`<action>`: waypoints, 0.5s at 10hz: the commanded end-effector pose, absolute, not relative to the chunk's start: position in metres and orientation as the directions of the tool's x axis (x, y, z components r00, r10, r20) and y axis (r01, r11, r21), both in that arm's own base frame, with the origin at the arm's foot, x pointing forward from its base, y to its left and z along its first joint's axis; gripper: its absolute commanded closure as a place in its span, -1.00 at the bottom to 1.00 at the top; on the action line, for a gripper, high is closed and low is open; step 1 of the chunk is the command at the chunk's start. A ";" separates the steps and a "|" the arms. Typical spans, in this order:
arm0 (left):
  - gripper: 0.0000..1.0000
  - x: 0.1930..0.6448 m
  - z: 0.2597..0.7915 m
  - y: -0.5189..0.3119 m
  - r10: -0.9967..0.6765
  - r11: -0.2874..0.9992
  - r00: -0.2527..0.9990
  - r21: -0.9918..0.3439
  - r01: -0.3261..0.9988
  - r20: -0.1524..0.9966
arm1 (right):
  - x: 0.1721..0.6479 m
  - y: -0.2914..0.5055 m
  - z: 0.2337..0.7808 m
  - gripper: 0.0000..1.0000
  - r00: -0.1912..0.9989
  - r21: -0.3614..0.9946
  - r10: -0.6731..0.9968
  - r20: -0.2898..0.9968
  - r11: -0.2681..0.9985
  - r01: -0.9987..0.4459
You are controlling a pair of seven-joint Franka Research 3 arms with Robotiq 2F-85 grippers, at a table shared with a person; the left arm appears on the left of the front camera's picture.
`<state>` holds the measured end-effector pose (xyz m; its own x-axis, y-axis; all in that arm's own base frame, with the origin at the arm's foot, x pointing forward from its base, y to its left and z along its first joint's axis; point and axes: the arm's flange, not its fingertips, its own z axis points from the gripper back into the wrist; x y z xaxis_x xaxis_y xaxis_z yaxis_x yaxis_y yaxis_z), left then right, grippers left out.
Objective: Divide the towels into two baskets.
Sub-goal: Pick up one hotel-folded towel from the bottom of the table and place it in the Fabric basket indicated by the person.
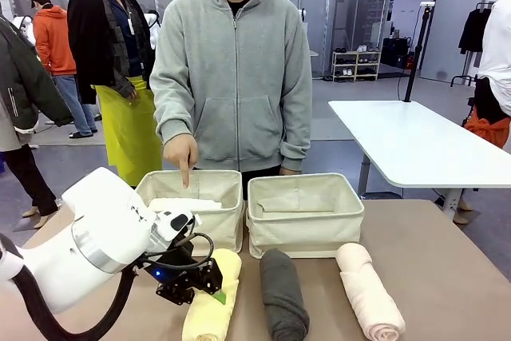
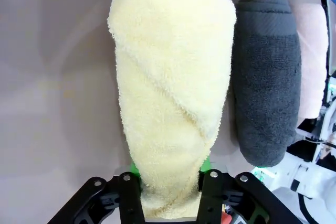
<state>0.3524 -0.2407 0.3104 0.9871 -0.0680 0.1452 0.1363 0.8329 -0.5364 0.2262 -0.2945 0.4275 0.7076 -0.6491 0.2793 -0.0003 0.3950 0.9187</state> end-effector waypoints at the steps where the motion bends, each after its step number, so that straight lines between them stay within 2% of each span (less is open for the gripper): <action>1: 0.66 0.341 0.314 -0.236 -0.115 0.822 0.983 -0.541 0.176 0.145 | 0.224 -0.293 0.429 -1.00 0.701 0.922 -0.654 0.284 0.388 -0.011; 2: 0.98 0.340 0.320 -0.234 -0.109 0.816 0.983 -0.551 0.175 0.150 | 0.224 -0.293 0.429 -1.00 0.701 0.922 -0.654 0.284 0.388 -0.011; 3: 0.87 0.340 0.333 -0.228 -0.118 0.808 0.981 -0.559 0.185 0.155 | 0.224 -0.293 0.429 -1.00 0.701 0.922 -0.654 0.284 0.388 -0.011; 5: 0.87 0.339 0.379 -0.201 -0.150 0.804 0.970 -0.547 0.232 0.192 | 0.224 -0.293 0.429 -1.00 0.701 0.922 -0.654 0.284 0.388 -0.011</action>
<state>0.3561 -0.2294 0.3470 0.9752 -0.1245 0.1828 0.2058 0.8133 -0.5442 0.2262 -0.2945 0.4275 0.7075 -0.6492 0.2793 -0.0002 0.3950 0.9187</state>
